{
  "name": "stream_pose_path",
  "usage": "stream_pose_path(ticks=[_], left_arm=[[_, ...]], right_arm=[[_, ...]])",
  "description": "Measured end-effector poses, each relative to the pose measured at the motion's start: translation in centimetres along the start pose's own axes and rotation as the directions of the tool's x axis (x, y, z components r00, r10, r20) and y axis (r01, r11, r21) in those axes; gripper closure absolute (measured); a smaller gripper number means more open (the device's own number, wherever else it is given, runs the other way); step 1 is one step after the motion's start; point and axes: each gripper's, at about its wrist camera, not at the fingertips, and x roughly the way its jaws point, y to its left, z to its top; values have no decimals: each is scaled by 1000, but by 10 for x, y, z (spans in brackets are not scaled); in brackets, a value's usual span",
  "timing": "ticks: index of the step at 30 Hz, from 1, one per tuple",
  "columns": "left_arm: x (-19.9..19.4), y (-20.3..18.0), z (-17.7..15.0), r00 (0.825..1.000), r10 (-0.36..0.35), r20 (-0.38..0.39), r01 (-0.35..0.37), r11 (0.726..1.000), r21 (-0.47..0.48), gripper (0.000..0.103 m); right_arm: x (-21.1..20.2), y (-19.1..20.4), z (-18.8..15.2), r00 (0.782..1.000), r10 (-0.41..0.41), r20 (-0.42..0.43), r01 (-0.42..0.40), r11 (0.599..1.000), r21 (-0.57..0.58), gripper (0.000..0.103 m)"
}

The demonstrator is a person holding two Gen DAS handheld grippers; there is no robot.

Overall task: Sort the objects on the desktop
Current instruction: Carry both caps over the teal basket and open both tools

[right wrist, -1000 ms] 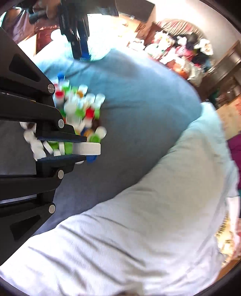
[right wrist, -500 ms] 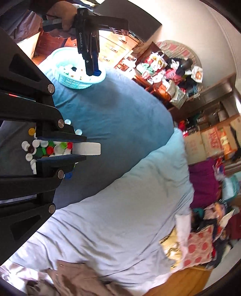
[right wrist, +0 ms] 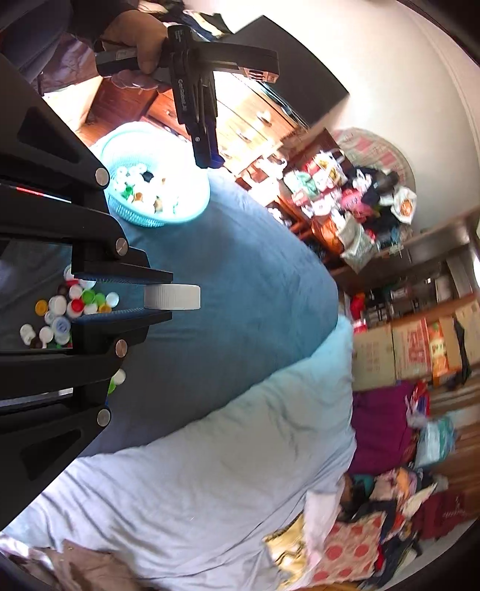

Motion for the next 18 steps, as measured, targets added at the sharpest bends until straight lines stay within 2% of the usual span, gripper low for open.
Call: stream_pose_path(ticks=[11,18], left_arm=[[-25,79,-3,992,121,38,-118,990,-74,63],[-30,125,-7,989,145,29,-141,984,-110,63]], right_arm=[[49,86,52,993,114,-25,-116,980,-158,89],[89,150,74,975,204,-86,-219,950,-222,89]])
